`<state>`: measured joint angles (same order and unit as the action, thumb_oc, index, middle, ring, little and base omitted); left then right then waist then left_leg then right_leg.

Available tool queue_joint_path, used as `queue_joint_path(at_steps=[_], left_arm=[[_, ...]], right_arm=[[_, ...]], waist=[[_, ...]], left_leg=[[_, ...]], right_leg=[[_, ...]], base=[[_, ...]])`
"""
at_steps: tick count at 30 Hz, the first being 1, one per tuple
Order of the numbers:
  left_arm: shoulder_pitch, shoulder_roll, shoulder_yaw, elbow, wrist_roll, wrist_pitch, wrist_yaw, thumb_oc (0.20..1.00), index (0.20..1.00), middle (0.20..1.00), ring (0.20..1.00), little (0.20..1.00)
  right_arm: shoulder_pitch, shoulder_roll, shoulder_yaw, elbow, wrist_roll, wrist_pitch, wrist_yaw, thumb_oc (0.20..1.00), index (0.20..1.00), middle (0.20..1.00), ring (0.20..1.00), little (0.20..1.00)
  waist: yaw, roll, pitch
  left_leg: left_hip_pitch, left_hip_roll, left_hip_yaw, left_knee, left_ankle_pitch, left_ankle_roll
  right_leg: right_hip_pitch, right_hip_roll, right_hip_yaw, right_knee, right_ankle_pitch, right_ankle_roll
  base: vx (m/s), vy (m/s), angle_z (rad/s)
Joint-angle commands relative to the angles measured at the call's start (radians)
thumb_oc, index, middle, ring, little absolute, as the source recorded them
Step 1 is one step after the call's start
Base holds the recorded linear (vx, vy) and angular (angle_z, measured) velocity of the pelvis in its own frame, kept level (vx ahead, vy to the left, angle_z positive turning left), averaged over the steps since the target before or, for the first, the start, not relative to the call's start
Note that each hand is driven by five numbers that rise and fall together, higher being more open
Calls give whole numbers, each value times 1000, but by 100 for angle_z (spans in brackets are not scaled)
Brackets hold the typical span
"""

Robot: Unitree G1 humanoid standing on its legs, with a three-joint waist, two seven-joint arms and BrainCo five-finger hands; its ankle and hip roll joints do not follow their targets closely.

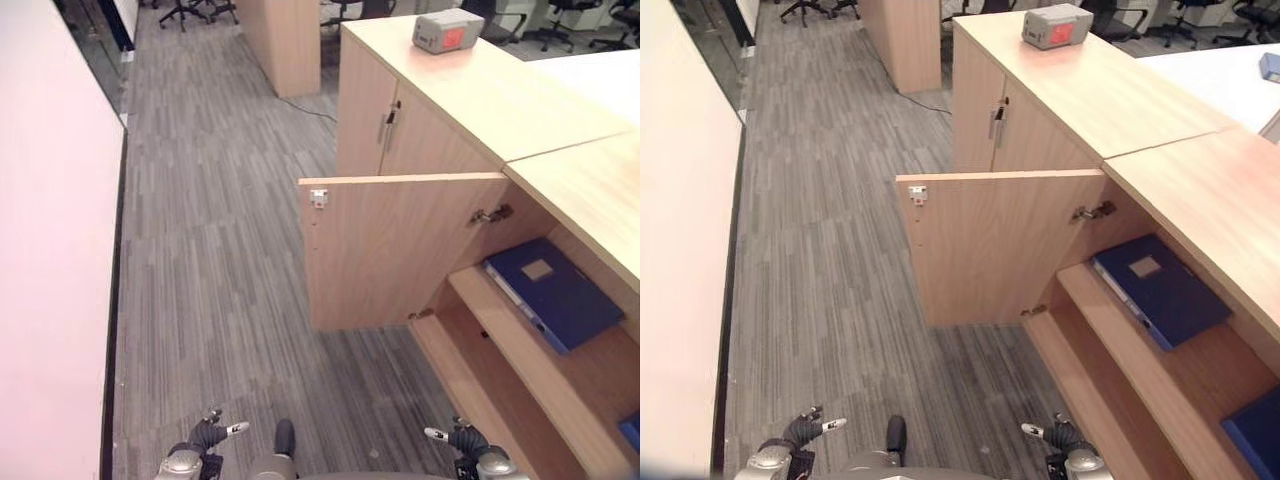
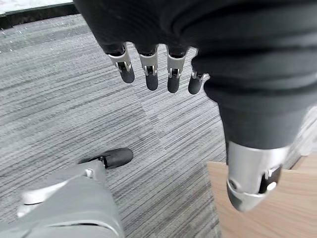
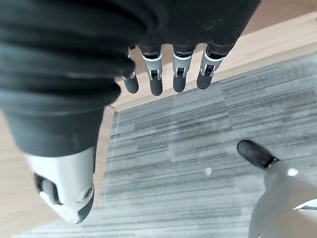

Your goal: Put the empty folder in the office cabinet

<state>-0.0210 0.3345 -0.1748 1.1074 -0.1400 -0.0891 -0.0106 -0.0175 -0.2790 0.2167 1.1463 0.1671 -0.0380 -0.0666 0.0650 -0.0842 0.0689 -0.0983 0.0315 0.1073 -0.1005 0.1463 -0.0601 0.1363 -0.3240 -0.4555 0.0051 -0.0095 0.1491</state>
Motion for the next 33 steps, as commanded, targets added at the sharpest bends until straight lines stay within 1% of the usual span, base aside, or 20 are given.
queue_joint_path(at_steps=[1,2,3,4,5,6,7,9,10,11,12,15,19,21,25,33], left_arm=[[-54,18,13,18,30,-18,6,1000,1000,1000,1000,1000],[-56,17,18,17,7,-19,10,1000,1000,1000,1000,1000],[-56,17,18,17,7,-19,10,1000,1000,1000,1000,1000],[-55,16,20,14,-2,-19,11,1000,1000,1000,1000,1000],[-57,15,19,16,-6,-20,12,1000,1000,1000,1000,1000],[-59,15,15,22,-6,-20,14,1000,1000,1000,1000,1000],[-64,16,12,25,-4,-20,16,1000,1000,1000,1000,1000],[-76,9,1,33,0,-22,15,1000,1000,1000,1000,1000],[-78,4,1,40,4,-23,17,1000,1000,1000,1000,1000],[-76,1,3,44,6,-21,17,1000,1000,1000,1000,1000],[-72,-6,6,52,8,-20,19,1000,1000,1000,1000,1000],[-60,-24,-3,55,20,-22,15,1000,1000,1000,1000,1000],[-50,-36,-17,48,33,-19,9,1000,1000,1000,1000,1000],[-38,-49,-15,42,30,-17,12,1000,1000,1000,1000,1000],[-38,-54,-13,28,15,-20,13,1000,1000,1000,1000,1000],[-48,-56,-24,9,1,-20,18,1000,1000,1000,1000,1000]], right_arm=[[-52,-16,-22,8,-18,-2,-2,1000,1000,1000,1000,1000],[-49,-7,-21,14,-4,-1,0,1000,1000,1000,1000,1000],[-49,-7,-21,14,-4,-1,0,1000,1000,1000,1000,1000],[-46,-6,-15,15,3,-2,2,1000,1000,1000,1000,1000],[-43,-7,-9,21,8,-4,2,1000,1000,1000,1000,1000],[-42,-7,-3,28,7,-2,2,1000,1000,1000,1000,1000],[-40,-8,-1,30,4,-1,0,1000,1000,1000,1000,1000],[-26,-9,-3,36,5,-4,-2,1000,1000,1000,1000,1000],[-18,-12,1,45,-1,-3,0,1000,1000,1000,1000,1000],[-16,-13,2,51,-7,-1,1,1000,1000,1000,1000,1000],[-14,-16,9,63,-24,0,0,1000,1000,1000,1000,1000],[-2,-24,11,81,-49,3,-2,1000,1000,1000,1000,1000],[-6,-29,2,91,-53,6,-5,1000,1000,1000,1000,1000],[-3,-32,-2,93,-51,5,-7,1000,1000,1000,1000,1000],[-2,-33,5,89,-57,3,-6,1000,1000,1000,1000,1000],[-6,-23,32,67,-66,-3,-5,1000,1000,1000,1000,1000]], waist=[[23,55,53],[11,68,66],[11,68,64],[2,77,65],[-3,83,64],[-5,87,65],[-3,88,68],[-8,86,69],[-12,84,64],[-13,83,59],[-10,83,52],[-8,83,40],[-11,82,32],[-10,82,30],[-9,80,30],[-10,75,28]], left_leg=[[102,50,-36,44,-175,-19],[114,42,-54,39,-173,-5],[111,42,-54,39,-170,-5],[115,38,-64,36,-168,4],[119,30,-73,33,-166,10],[122,22,-81,30,-167,14],[122,15,-90,31,-167,17],[118,0,-117,32,-165,19],[118,-5,-123,30,-165,18],[121,-5,-122,28,-166,16],[126,-2,-116,25,-168,12],[141,2,-119,23,-170,7],[153,9,-116,19,-171,1],[174,18,-113,13,-175,-6],[179,23,-112,13,-177,-12],[181,32,-114,13,-177,-16]], right_leg=[[-125,-60,45,140,83,75],[-154,-11,134,184,60,62],[-158,-11,134,182,63,61],[-182,45,196,190,25,48],[-192,96,238,178,-5,42],[-200,126,252,169,-20,32],[-198,134,243,159,-28,26],[-170,139,240,109,-33,20],[-161,148,261,88,-31,18],[-154,151,267,73,-25,20],[-138,149,266,47,-12,22],[-99,146,257,6,-5,19],[-76,148,248,-24,4,19],[-47,151,238,-61,13,18],[-35,153,230,-79,15,18],[-32,163,237,-77,10,14]], base=[[69,254,3],[49,184,4],[60,197,15],[51,116,26],[86,140,37],[74,71,33],[48,12,25],[24,-36,33],[37,-54,77],[77,-63,89],[97,-65,60],[84,-63,-16],[46,-45,12],[78,-91,2],[35,-47,-3],[8,-25,-2]])
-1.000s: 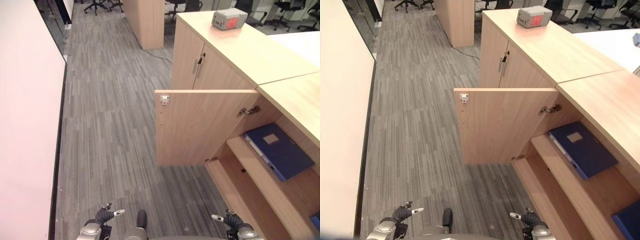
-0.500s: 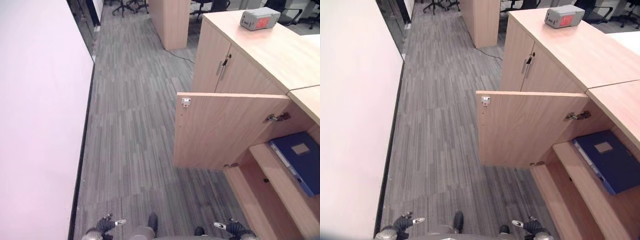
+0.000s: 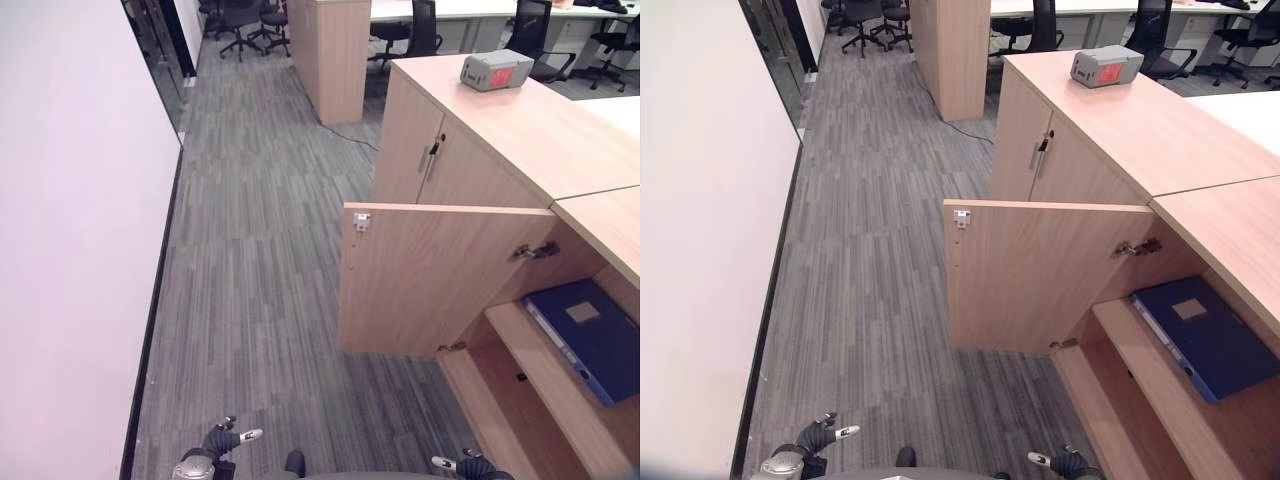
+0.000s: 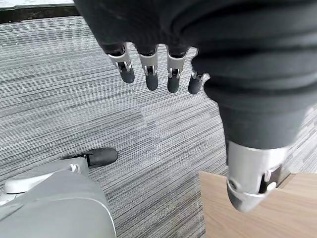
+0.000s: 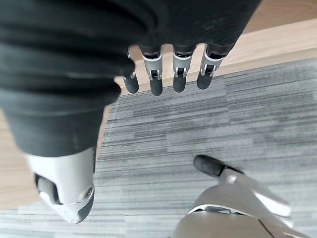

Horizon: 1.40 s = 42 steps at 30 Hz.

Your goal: Put the empty folder in the office cabinet

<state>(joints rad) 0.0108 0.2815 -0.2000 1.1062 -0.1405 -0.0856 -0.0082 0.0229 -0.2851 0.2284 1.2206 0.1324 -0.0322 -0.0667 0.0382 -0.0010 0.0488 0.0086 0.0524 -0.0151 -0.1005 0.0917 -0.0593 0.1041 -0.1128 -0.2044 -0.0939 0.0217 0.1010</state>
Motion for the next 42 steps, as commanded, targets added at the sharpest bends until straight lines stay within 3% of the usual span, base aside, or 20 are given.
queue_joint_path(at_steps=[1,14,28,32,35,42], left_arm=[[-78,-5,-1,10,2,-23,16,1000,1000,1000,1000,1000],[-73,-3,8,-6,-17,-30,18,1000,1000,1000,1000,1000],[-246,111,60,-333,-259,-98,51,1000,1000,1000,1000,1000],[-326,146,55,-316,-273,-105,60,1000,1000,1000,1000,1000],[-461,230,41,-260,-282,-105,73,1000,1000,1000,1000,1000],[-678,328,-8,-106,-284,-97,65,1000,1000,1000,1000,1000]], right_arm=[[-45,-16,22,-7,-34,-8,-4,1000,1000,1000,1000,1000],[-38,-29,27,-4,-61,-8,-4,1000,1000,1000,1000,1000],[13,-47,31,-96,-37,-17,25,1000,1000,1000,1000,1000],[37,-49,61,-126,-52,-16,42,1000,1000,1000,1000,1000],[46,-66,95,-147,-62,-14,57,1000,1000,1000,1000,1000],[35,-99,139,-150,-72,-8,79,1000,1000,1000,1000,1000]], waist=[[15,-7,46],[9,-7,40],[-39,-22,28],[-57,-22,26],[-81,-24,34],[-125,-24,24]], left_leg=[[77,12,10,13,-124,-17],[96,18,9,13,-133,-17],[126,38,37,13,-146,-33],[142,51,44,13,-150,-41],[151,69,67,26,-147,-49],[164,84,118,14,-141,-60]], right_leg=[[3,-48,-14,22,-24,61],[14,-48,-11,31,-32,58],[20,-42,18,41,-40,58],[23,-33,34,44,-48,53],[10,-17,67,59,-54,49],[-22,-4,100,71,-47,64]], base=[[0,0,0],[5,1,0],[19,-14,-2],[45,-67,-9],[-1,-62,-18],[7,-32,-29]])
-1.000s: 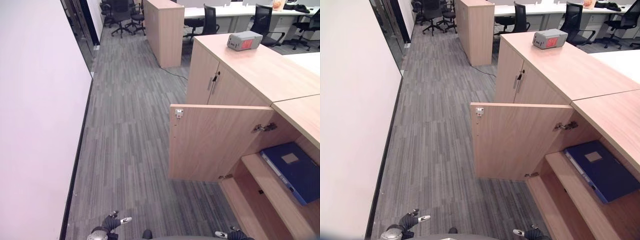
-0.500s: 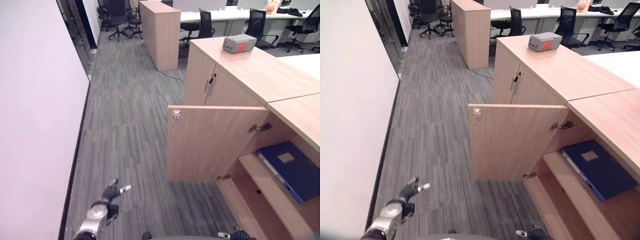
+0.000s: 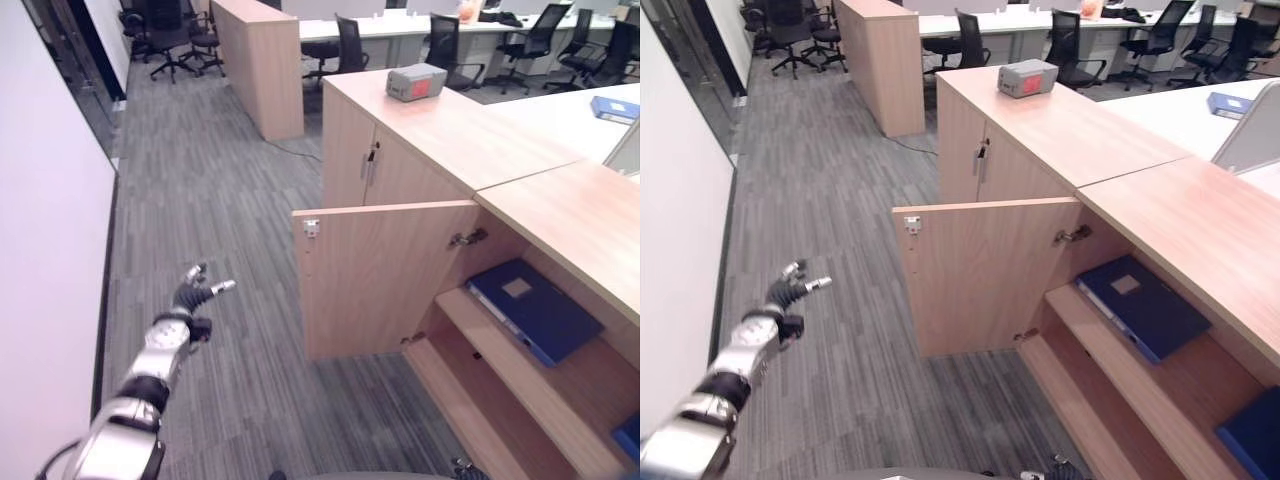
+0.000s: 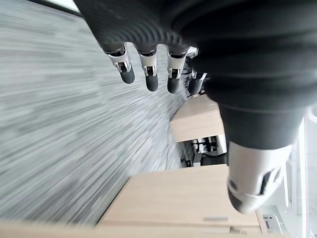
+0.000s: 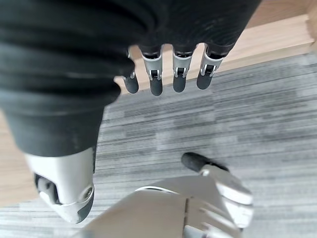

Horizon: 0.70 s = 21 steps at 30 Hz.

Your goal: Put the empty folder in the office cabinet

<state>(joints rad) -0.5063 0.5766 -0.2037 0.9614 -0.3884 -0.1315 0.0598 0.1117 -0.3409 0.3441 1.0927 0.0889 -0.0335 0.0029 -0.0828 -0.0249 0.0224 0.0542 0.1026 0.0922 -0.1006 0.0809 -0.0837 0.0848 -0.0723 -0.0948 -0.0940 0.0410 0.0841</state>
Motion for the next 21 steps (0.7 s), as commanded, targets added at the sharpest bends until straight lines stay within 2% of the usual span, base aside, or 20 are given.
queue_joint_path(at_steps=[1,6,14,21], left_arm=[[-213,50,-14,64,-49,-51,-8,1000,1000,1000,1000,1000],[-288,68,-22,114,-72,-54,-22,1000,1000,1000,1000,1000],[-413,109,-48,159,-103,-62,-30,1000,1000,1000,1000,1000],[-466,63,-86,164,-119,-66,-43,1000,1000,1000,1000,1000]], right_arm=[[-68,-53,26,-17,-25,-5,10,1000,1000,1000,1000,1000],[-64,-41,31,0,-17,-7,14,1000,1000,1000,1000,1000],[-75,-12,43,42,-8,-10,8,1000,1000,1000,1000,1000],[-91,1,59,61,-17,-7,-4,1000,1000,1000,1000,1000]], waist=[[-21,0,53],[-46,-12,56],[-74,-60,75],[-83,-84,91]], left_leg=[[120,37,25,13,-131,-37],[120,43,56,13,-136,-40],[88,48,104,13,-140,-36],[57,43,108,13,-140,-29]], right_leg=[[-14,-43,0,71,-61,87],[-31,-38,21,65,-46,96],[-87,-32,53,58,-13,115],[-119,-38,65,49,6,124]], base=[[9,6,-21],[18,12,-26],[2,11,-19],[-24,21,-7]])
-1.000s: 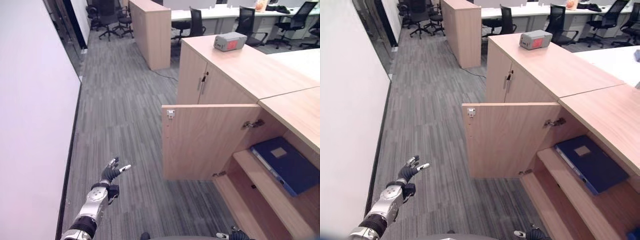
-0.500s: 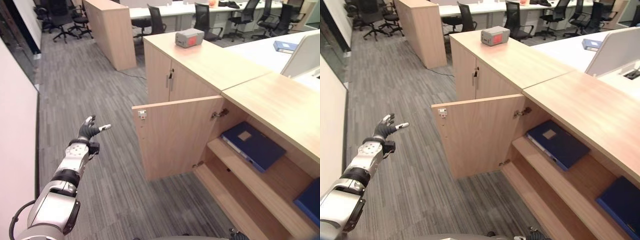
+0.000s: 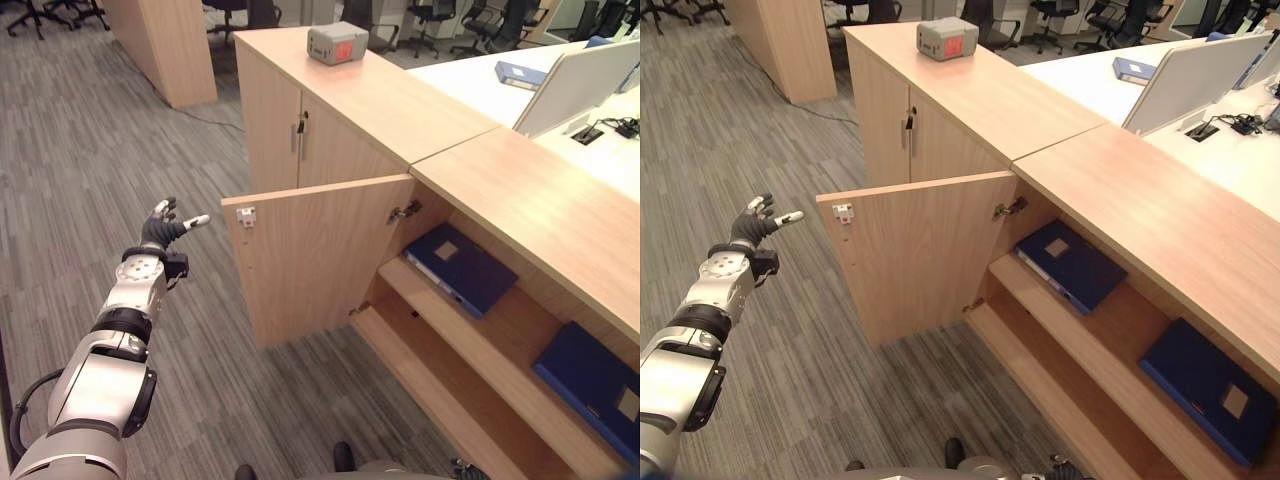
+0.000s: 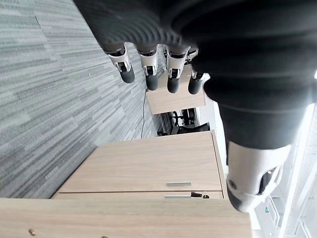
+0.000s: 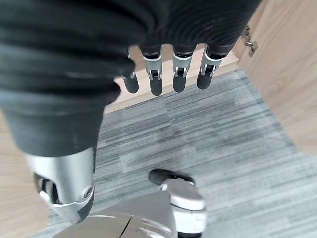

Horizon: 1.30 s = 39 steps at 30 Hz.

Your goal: Put the empty folder in the office cabinet

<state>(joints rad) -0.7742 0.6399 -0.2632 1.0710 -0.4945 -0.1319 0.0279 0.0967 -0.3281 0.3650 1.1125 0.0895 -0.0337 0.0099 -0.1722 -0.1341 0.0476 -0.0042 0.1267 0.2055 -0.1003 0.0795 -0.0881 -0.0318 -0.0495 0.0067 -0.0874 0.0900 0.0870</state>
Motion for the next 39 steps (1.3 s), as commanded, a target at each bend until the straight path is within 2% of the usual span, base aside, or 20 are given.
queue_joint_path(at_steps=[1,7,12,13,15,18,23,25,28,32,34,39], left_arm=[[-200,-15,-36,51,-9,-65,-16,1000,1000,1000,1000,1000],[-224,-108,-119,12,32,-63,-43,1000,1000,1000,1000,1000],[-236,-145,-173,-29,66,-63,-60,1000,1000,1000,1000,1000],[-233,-178,-214,-77,84,-65,-76,1000,1000,1000,1000,1000],[-233,-178,-214,-78,84,-65,-75,1000,1000,1000,1000,1000],[-197,-224,-282,-175,125,-72,-98,1000,1000,1000,1000,1000],[-138,-250,-301,-259,127,-74,-111,1000,1000,1000,1000,1000],[-87,-261,-304,-304,127,-74,-115,1000,1000,1000,1000,1000],[69,-242,-319,-461,122,-69,-152,1000,1000,1000,1000,1000],[349,-146,-314,-667,111,-45,-252,1000,1000,1000,1000,1000],[434,-116,-307,-732,115,-35,-287,1000,1000,1000,1000,1000],[513,-145,-281,-784,92,-21,-298,1000,1000,1000,1000,1000]], right_arm=[[-76,-10,41,40,-21,-8,-13,1000,1000,1000,1000,1000],[-120,-1,67,23,-36,-13,-21,1000,1000,1000,1000,1000],[-137,-1,86,25,-59,-11,-26,1000,1000,1000,1000,1000],[-145,-4,96,30,-79,-9,-28,1000,1000,1000,1000,1000],[-145,-4,95,30,-80,-9,-28,1000,1000,1000,1000,1000],[-139,-7,97,41,-109,-6,-32,1000,1000,1000,1000,1000],[-134,-9,85,57,-123,1,-38,1000,1000,1000,1000,1000],[-133,-8,72,66,-123,5,-41,1000,1000,1000,1000,1000],[-132,-1,39,87,-121,15,-46,1000,1000,1000,1000,1000],[-119,9,-5,114,-131,25,-36,1000,1000,1000,1000,1000],[-112,13,-14,117,-139,28,-32,1000,1000,1000,1000,1000],[-105,21,-27,112,-140,31,-34,1000,1000,1000,1000,1000]], waist=[[6,22,67],[0,7,84],[3,4,95],[8,8,103],[9,7,103],[23,17,115],[40,29,127],[51,35,132],[77,55,135],[124,84,116],[135,93,100],[146,100,82]], left_leg=[[114,17,-5,13,-140,-24],[114,7,-3,13,-149,-13],[105,2,-8,13,-148,-8],[98,-3,-14,13,-148,-6],[98,-3,-14,13,-148,-6],[97,-9,-29,13,-150,-2],[99,-15,-45,13,-150,1],[98,-18,-55,13,-149,3],[96,-27,-75,13,-148,7],[96,-41,-98,13,-147,13],[96,-48,-108,13,-148,15],[98,-60,-121,13,-148,24]], right_leg=[[-5,-63,-36,41,-42,122],[-18,-68,-20,41,-33,124],[-30,-69,-18,40,-26,124],[-33,-73,-23,36,-23,125],[-32,-73,-23,36,-23,125],[-24,-82,-35,33,-26,121],[-12,-87,-50,31,-29,120],[-6,-90,-56,32,-32,118],[9,-102,-76,32,-37,115],[37,-122,-110,35,-43,113],[47,-131,-124,38,-45,113],[57,-144,-139,50,-47,114]], base=[[4,24,-6],[1,30,-3],[-14,8,1],[-30,18,4],[-18,15,4],[-7,20,10],[-17,11,13],[-15,2,10],[-10,20,19],[-11,39,14],[-26,56,19],[-34,48,19]])
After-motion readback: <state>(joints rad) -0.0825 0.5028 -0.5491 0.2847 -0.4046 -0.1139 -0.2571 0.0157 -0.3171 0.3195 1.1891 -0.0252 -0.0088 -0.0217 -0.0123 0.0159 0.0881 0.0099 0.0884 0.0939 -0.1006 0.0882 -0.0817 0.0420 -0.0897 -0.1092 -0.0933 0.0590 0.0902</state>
